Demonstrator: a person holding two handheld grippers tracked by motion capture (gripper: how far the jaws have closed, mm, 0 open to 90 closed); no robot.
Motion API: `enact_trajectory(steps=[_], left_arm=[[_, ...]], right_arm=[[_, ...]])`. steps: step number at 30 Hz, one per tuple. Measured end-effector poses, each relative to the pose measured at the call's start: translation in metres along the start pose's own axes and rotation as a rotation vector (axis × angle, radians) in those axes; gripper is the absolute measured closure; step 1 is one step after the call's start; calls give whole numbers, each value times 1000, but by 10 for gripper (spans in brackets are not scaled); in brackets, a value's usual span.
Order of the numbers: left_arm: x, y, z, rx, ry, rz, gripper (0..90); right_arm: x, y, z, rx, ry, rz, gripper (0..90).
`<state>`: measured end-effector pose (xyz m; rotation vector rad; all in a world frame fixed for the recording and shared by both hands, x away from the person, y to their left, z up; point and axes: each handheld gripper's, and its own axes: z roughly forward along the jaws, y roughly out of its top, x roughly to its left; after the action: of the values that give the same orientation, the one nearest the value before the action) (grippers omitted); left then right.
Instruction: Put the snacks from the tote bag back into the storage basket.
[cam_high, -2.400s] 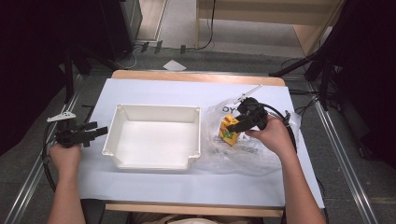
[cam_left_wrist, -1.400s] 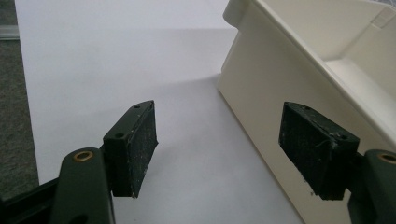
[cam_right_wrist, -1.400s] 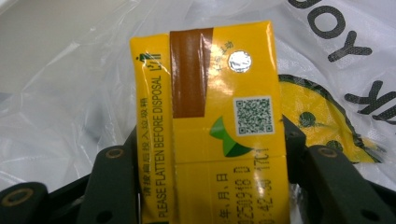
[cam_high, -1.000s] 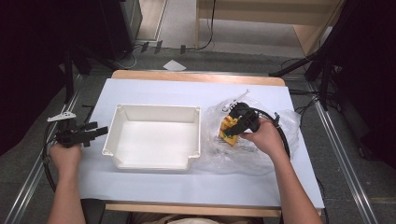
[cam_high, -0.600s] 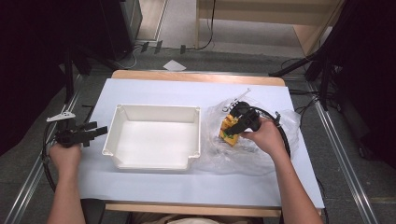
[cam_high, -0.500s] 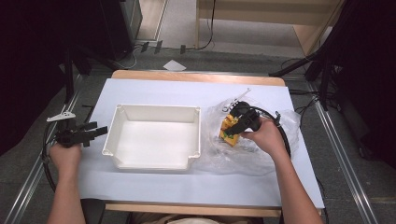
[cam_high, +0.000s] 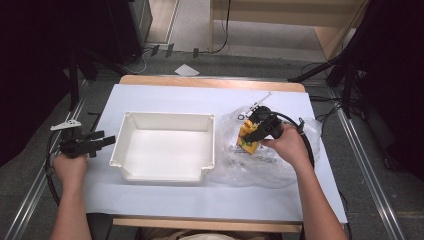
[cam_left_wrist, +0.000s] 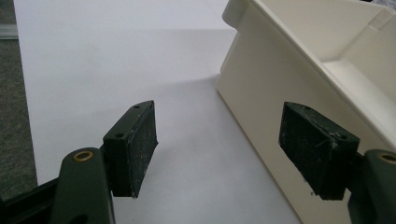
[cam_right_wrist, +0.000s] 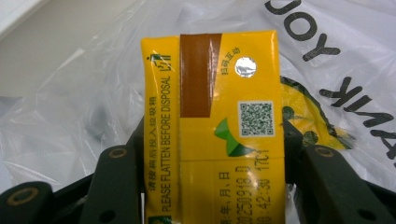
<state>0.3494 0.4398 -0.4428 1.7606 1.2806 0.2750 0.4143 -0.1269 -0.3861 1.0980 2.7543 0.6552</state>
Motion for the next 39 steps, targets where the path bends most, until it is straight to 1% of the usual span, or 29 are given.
enact_trajectory(steps=[10,13,20,28,32,33,39], left_arm=[[-1,0,0,14,0,4,290],[-1,-1,0,17,0,4,289],[-1,-1,0,18,0,3,289],[-2,-3,-2,24,-2,6,288],[-1,-4,-3,23,-5,6,288],[-1,-5,-4,24,-2,5,288],[0,-7,-7,19,-1,-1,286]], right_arm=[[3,3,-9,-21,-6,-4,515],[4,5,-11,-19,-7,-9,515],[6,9,-12,-24,-10,-20,515],[11,16,-18,-40,-10,-32,515],[12,18,-19,-40,-9,-40,515],[12,21,-20,-42,-9,-48,515],[15,27,-20,-40,-7,-55,515]])
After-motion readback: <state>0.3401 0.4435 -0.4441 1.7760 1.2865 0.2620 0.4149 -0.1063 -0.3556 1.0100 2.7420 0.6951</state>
